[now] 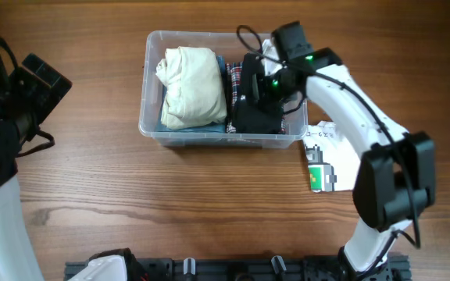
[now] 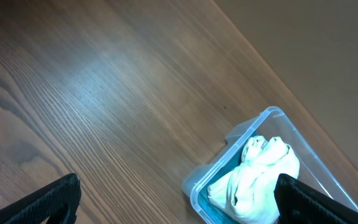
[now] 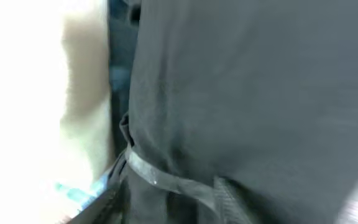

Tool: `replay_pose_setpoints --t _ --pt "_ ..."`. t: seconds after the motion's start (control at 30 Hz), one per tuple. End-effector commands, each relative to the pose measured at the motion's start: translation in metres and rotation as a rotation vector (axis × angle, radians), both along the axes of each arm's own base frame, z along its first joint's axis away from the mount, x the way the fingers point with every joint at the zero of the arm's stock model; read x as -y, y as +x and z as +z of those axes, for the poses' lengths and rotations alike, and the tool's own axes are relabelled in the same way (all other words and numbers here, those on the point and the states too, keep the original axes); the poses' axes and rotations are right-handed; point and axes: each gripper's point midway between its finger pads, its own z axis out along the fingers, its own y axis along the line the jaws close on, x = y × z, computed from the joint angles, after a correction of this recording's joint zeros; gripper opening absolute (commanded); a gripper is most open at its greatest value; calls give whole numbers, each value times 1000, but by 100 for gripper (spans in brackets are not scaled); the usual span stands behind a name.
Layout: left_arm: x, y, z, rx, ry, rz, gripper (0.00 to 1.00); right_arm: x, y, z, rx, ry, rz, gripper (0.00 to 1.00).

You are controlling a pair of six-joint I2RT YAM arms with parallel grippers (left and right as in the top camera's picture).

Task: Pack container
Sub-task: 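Carry the black garment into the box on top of the plaid shirt, then grasp the white printed T-shirt with the right gripper, then place the white T-shirt into the box and press it down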

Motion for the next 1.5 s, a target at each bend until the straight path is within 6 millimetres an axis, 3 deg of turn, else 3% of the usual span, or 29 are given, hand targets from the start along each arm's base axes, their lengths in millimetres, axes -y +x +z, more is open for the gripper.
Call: replay_pose_setpoints --t 0.0,0.03,0.1,0.17,0.2,0.3,0.4,0.6,0.7,0.87,1.07,1.13,1.2,1.27,1.3,1.37,1.47 --pt "-3 0 1 0 12 6 100 23 15 127 265 113 -62 72" --pt "-3 0 1 0 12 7 100 32 10 145 297 124 -84 77" --pt "-3 0 1 0 12 7 100 69 -3 173 321 120 -191 90" --pt "-3 0 1 0 12 6 100 100 -16 180 299 108 -268 96" --pt "-3 0 1 0 12 6 100 127 -25 178 262 86 -335 100" --pt "-3 0 1 0 12 6 100 177 -46 155 152 15 -428 100" --pt "-3 0 1 0 12 6 100 216 -67 109 7 -8 -531 100" --pt "-3 0 1 0 12 7 100 260 -104 19 -181 -19 -715 100" --pt "-3 0 1 0 12 6 100 264 -123 -21 -246 -6 -764 100" --pt "-3 0 1 0 12 7 100 254 -144 -67 -283 0 -764 100" --pt "-3 0 1 0 12 6 100 224 -154 -97 -275 139 -718 99" --pt "-3 0 1 0 12 6 100 220 -159 -104 -281 141 -707 89" --pt "-3 0 1 0 12 6 100 215 -165 -108 -277 139 -658 61" --pt "-3 0 1 0 12 6 100 214 -165 -107 -267 137 -637 27" --pt "-3 0 1 0 12 6 100 213 -162 -104 -259 148 -633 18" --pt "-3 0 1 0 12 6 100 209 -153 -90 -232 194 -620 9" --pt "-3 0 1 0 12 6 100 201 -132 -42 -142 290 -579 4"
